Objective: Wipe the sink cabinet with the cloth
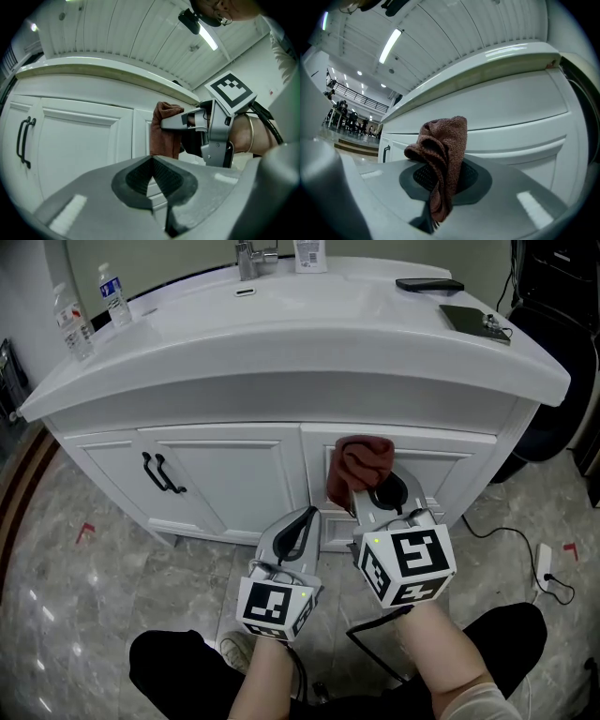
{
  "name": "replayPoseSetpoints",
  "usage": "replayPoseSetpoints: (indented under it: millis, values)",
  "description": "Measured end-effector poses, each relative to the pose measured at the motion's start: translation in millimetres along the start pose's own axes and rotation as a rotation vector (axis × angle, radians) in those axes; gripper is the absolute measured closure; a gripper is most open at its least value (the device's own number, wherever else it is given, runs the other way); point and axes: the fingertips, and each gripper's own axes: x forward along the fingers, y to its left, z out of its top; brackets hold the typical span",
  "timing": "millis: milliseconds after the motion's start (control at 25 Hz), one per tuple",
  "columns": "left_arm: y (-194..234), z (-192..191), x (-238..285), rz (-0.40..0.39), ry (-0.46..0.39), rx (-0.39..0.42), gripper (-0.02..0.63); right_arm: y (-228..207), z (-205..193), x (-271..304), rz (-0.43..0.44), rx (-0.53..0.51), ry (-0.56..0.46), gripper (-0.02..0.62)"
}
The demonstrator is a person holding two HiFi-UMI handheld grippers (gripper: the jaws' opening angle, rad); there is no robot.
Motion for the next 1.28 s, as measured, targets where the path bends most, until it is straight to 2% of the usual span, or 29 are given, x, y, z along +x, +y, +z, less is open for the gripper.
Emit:
replayPoseSetpoints:
  millis: [560,800,1080,1200,1280]
  values:
    - [-46,-7,15,-0.086,0.019,-0.029,0.606,-83,6,-53,-0.173,-0.020,0.013,0.517]
    - [-56,-11,16,-0.103,0.025,-0.039,0.606,-124,9,-79,-0.284,-0.024,0.020,0.517]
    - [-71,-21,20,-0.144,0.052,-0.039,0.606,-168,11,-110,-0.410,0.024,0.027,0.517]
    - [-73,-22,20,-0.151,0.052,-0.045,0.606,-173,6,-118,-0.431,0.050,0.037,0.518]
    - [-71,-23,18,-0.150,0.050,-0.054,0.606,-164,-1,-117,-0.414,0.058,0.047,0.518]
